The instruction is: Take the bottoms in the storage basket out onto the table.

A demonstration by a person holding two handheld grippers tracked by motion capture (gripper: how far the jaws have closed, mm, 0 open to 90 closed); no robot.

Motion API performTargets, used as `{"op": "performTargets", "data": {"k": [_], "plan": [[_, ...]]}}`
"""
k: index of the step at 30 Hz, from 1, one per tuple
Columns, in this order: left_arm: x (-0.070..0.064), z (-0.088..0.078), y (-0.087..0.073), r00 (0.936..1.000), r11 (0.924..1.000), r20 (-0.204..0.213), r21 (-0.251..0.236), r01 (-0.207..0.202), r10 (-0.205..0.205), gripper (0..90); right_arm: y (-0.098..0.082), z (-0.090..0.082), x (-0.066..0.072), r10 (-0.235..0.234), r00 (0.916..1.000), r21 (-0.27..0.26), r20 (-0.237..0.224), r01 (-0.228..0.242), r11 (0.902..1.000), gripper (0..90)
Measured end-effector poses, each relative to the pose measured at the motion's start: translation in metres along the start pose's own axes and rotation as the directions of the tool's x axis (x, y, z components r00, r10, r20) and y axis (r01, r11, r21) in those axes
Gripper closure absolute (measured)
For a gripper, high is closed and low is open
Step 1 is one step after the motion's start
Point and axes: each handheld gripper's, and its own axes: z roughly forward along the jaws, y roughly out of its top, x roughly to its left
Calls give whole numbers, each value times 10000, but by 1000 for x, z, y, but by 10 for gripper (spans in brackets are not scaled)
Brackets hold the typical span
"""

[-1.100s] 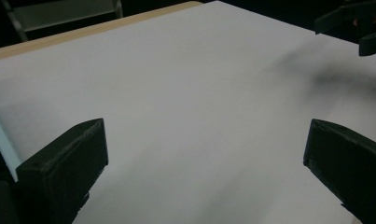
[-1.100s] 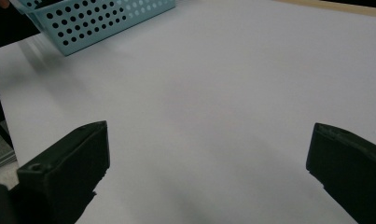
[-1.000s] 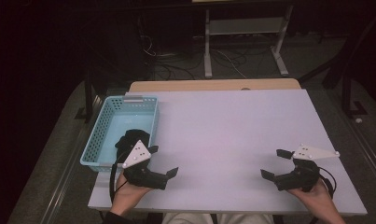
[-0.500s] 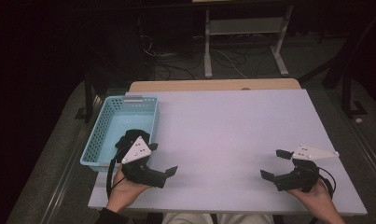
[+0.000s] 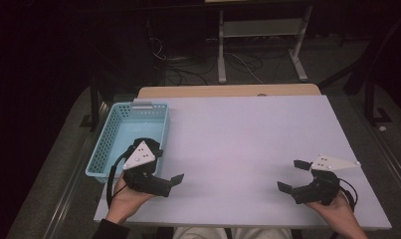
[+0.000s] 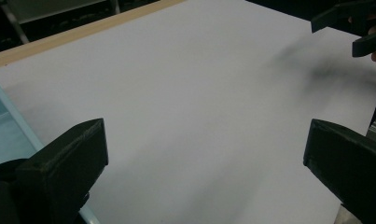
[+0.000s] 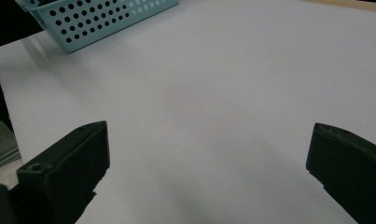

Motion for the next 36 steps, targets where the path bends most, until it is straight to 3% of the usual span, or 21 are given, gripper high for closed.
{"op": "performTargets", "data": {"k": [16,36], "plan": [[11,-10,14,10000,9998,20,206,-32,31,0,0,1,0,-28,10000,21,-31,29,10000,0],[38,-23,18,9991,9984,-309,477,290,-275,0,-1,2,-1,31,10000,102,-67,-30,9999,0]]}}
